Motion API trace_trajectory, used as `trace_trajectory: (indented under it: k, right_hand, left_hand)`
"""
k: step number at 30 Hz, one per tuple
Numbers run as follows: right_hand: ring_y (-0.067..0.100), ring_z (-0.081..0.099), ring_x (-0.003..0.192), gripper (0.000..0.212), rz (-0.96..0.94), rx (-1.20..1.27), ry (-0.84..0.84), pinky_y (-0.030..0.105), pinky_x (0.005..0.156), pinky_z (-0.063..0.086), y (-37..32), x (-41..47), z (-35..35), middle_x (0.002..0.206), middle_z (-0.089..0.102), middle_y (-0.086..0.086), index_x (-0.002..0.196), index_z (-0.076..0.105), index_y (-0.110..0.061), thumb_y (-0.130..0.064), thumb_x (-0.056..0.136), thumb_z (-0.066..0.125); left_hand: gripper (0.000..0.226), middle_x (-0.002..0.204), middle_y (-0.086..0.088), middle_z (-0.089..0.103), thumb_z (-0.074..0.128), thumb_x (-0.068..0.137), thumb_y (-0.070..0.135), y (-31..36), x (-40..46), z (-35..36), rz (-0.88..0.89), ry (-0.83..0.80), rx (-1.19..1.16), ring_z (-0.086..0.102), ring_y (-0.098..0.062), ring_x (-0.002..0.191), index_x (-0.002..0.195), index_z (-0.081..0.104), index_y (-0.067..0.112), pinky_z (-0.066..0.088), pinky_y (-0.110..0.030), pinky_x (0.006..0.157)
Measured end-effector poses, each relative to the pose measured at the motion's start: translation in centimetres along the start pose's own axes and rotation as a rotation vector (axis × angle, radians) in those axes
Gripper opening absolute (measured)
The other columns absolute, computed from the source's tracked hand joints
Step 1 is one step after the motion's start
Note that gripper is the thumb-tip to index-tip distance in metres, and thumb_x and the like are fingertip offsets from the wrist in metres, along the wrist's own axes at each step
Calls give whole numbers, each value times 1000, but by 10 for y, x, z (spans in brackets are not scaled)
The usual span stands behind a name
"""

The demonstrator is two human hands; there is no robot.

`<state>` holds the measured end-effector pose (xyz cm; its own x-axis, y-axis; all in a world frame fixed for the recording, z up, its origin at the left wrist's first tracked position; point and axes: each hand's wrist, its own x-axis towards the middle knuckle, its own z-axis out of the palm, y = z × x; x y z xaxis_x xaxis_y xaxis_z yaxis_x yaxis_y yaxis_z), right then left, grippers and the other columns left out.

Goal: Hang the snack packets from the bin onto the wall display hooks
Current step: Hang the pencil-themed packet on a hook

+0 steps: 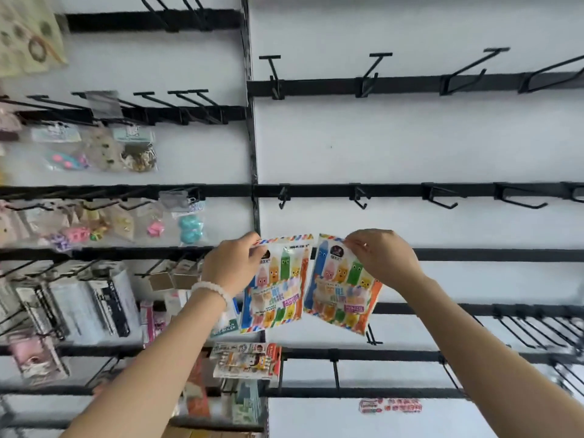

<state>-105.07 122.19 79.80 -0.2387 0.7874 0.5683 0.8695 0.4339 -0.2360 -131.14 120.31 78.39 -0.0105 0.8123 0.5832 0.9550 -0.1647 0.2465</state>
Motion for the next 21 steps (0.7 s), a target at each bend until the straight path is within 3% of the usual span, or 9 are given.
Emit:
trace_trajectory:
  k: [7, 11, 15, 21]
  right_hand:
    - [14, 60, 78, 24, -109, -107, 35, 26, 56, 47, 1, 34, -12, 93, 68, -8, 97, 69, -30, -36, 94, 47]
    - [22, 61, 74, 22, -144, -110, 227, 23, 51, 34, 1, 61, -36, 84, 67, -3, 99, 70, -31, -37, 92, 51]
    - [24, 64, 81, 22, -152, -22, 319, 28, 60, 44, -10, 88, -72, 89, 71, -2, 105, 68, -26, -35, 90, 55]
    - [12, 54, 68, 18, -195, 33, 297, 19, 48, 32, -27, 116, -104, 69, 55, -14, 93, 69, -27, -40, 86, 60]
  left_hand:
    - [21, 52, 7, 45, 44, 95, 36, -4, 32, -11, -48, 43, -56, 41, -16, 45, 86, 53, 20, 33, -22, 43]
    - [18, 52, 6, 48, 44, 95, 35, 6, 49, -37, -29, 91, -47, 41, -8, 41, 88, 53, 22, 26, -21, 40]
    - [19, 66, -2, 63, 49, 93, 34, 14, 75, -69, -4, 197, -178, 59, -18, 54, 85, 55, 17, 38, -26, 43]
    - [18, 72, 0, 63, 52, 91, 35, 23, 109, -102, 36, 268, -286, 61, -18, 66, 79, 54, 21, 50, -32, 53]
